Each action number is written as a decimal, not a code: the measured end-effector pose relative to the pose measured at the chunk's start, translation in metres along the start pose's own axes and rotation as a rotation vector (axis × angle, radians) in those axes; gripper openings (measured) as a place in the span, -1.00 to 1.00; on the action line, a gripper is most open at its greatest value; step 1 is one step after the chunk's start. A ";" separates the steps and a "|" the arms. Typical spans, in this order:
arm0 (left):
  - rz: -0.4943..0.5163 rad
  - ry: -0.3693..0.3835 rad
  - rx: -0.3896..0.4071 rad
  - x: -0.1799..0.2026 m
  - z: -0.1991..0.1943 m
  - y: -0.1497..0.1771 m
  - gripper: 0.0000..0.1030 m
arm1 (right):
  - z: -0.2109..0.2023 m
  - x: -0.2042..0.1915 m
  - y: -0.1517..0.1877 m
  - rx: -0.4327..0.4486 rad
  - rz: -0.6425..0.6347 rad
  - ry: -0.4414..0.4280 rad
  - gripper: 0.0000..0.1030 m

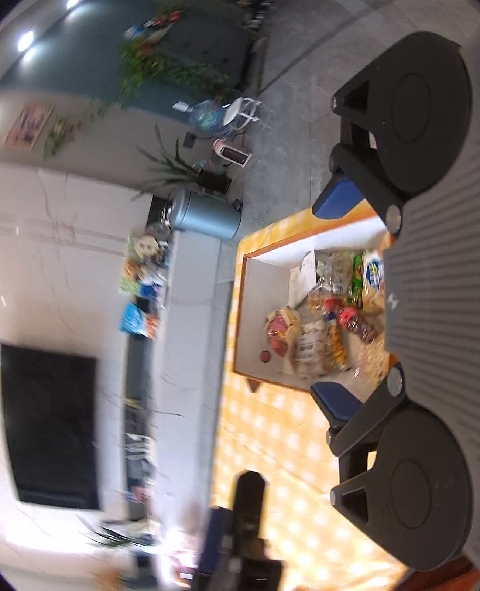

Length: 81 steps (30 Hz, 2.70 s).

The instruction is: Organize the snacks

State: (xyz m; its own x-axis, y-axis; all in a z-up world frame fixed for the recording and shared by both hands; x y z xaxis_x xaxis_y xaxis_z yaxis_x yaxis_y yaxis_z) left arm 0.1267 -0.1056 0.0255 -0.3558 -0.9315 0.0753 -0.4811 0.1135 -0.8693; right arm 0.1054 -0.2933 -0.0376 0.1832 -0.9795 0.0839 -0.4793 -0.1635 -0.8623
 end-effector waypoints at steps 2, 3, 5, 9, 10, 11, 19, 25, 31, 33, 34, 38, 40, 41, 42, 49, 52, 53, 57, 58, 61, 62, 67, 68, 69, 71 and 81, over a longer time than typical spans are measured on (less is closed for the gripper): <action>-0.005 -0.029 0.027 -0.003 -0.005 0.009 0.75 | -0.002 0.000 0.008 0.043 0.078 0.018 0.83; -0.010 -0.043 0.038 -0.004 -0.005 0.014 0.76 | -0.002 -0.001 0.012 0.061 0.110 0.039 0.83; -0.007 -0.063 0.056 -0.006 -0.007 0.024 0.79 | -0.002 -0.003 0.021 0.084 0.150 0.082 0.83; -0.011 -0.126 0.082 -0.012 -0.007 0.047 0.82 | 0.000 -0.012 0.036 0.117 0.137 0.162 0.83; -0.011 -0.135 0.072 -0.013 -0.004 0.050 0.82 | 0.002 -0.016 0.041 0.115 0.129 0.173 0.83; -0.005 -0.145 0.062 -0.012 -0.003 0.053 0.82 | 0.003 -0.018 0.045 0.108 0.126 0.177 0.83; 0.023 -0.137 -0.025 -0.005 0.009 0.075 0.82 | 0.017 -0.022 0.076 0.012 0.132 0.194 0.83; 0.023 -0.107 -0.063 0.002 0.017 0.079 0.82 | 0.021 -0.013 0.085 -0.040 0.157 0.225 0.83; 0.026 -0.111 -0.095 0.005 0.022 0.084 0.82 | 0.019 -0.009 0.089 -0.050 0.164 0.237 0.83; 0.023 -0.115 -0.100 0.005 0.021 0.084 0.82 | 0.018 -0.009 0.090 -0.052 0.166 0.233 0.83; 0.021 -0.118 -0.101 0.004 0.020 0.084 0.82 | 0.018 -0.010 0.091 -0.052 0.165 0.231 0.83; 0.012 -0.127 -0.103 0.002 0.019 0.083 0.82 | 0.019 -0.013 0.093 -0.057 0.164 0.222 0.83; 0.008 -0.128 -0.105 0.000 0.019 0.083 0.82 | 0.019 -0.014 0.094 -0.061 0.162 0.217 0.83; 0.005 -0.128 -0.107 0.000 0.019 0.083 0.82 | 0.019 -0.015 0.094 -0.062 0.162 0.216 0.83; 0.002 -0.128 -0.108 -0.001 0.018 0.083 0.82 | 0.019 -0.015 0.094 -0.061 0.162 0.215 0.83; -0.004 -0.127 -0.117 -0.001 0.018 0.083 0.82 | 0.018 -0.012 0.094 -0.059 0.175 0.223 0.83; -0.005 -0.127 -0.121 -0.001 0.018 0.084 0.82 | 0.018 -0.013 0.094 -0.063 0.174 0.222 0.83; -0.003 -0.128 -0.121 -0.001 0.018 0.084 0.82 | 0.018 -0.013 0.094 -0.064 0.175 0.221 0.83; -0.002 -0.126 -0.121 0.000 0.017 0.083 0.82 | 0.018 -0.015 0.093 -0.059 0.173 0.218 0.83; -0.002 -0.126 -0.122 0.000 0.018 0.083 0.82 | 0.018 -0.015 0.093 -0.058 0.173 0.217 0.83; 0.000 -0.125 -0.123 0.001 0.017 0.083 0.82 | 0.018 -0.016 0.093 -0.059 0.170 0.213 0.83; 0.000 -0.124 -0.123 0.001 0.018 0.083 0.82 | 0.018 -0.017 0.093 -0.060 0.170 0.211 0.83; -0.001 -0.124 -0.122 0.001 0.018 0.083 0.82 | 0.017 -0.017 0.094 -0.066 0.170 0.204 0.83; -0.001 -0.125 -0.122 0.001 0.018 0.083 0.82 | 0.017 -0.017 0.094 -0.067 0.170 0.204 0.83; -0.001 -0.124 -0.123 0.001 0.018 0.083 0.82 | 0.017 -0.017 0.093 -0.067 0.170 0.203 0.83; -0.001 -0.120 -0.126 0.001 0.018 0.083 0.82 | 0.017 -0.017 0.093 -0.068 0.171 0.199 0.83; 0.000 -0.113 -0.133 0.003 0.018 0.083 0.81 | 0.019 -0.019 0.093 -0.084 0.167 0.186 0.83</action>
State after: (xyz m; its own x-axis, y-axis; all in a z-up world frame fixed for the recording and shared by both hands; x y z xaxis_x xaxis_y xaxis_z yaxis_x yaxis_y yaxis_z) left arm 0.0996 -0.1049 -0.0553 -0.2670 -0.9636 0.0131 -0.5856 0.1515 -0.7963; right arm 0.0736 -0.2873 -0.1292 -0.0615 -0.9973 0.0412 -0.5610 0.0004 -0.8278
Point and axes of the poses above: each gripper's, at about its wrist camera, not at the fingertips, and z roughly the way its jaws point, x to its right, y to its underside, the point moved 5 cm from there along z, roughly the way its jaws point, and after that the axes turned 1 degree about z, right-handed, at the moved point
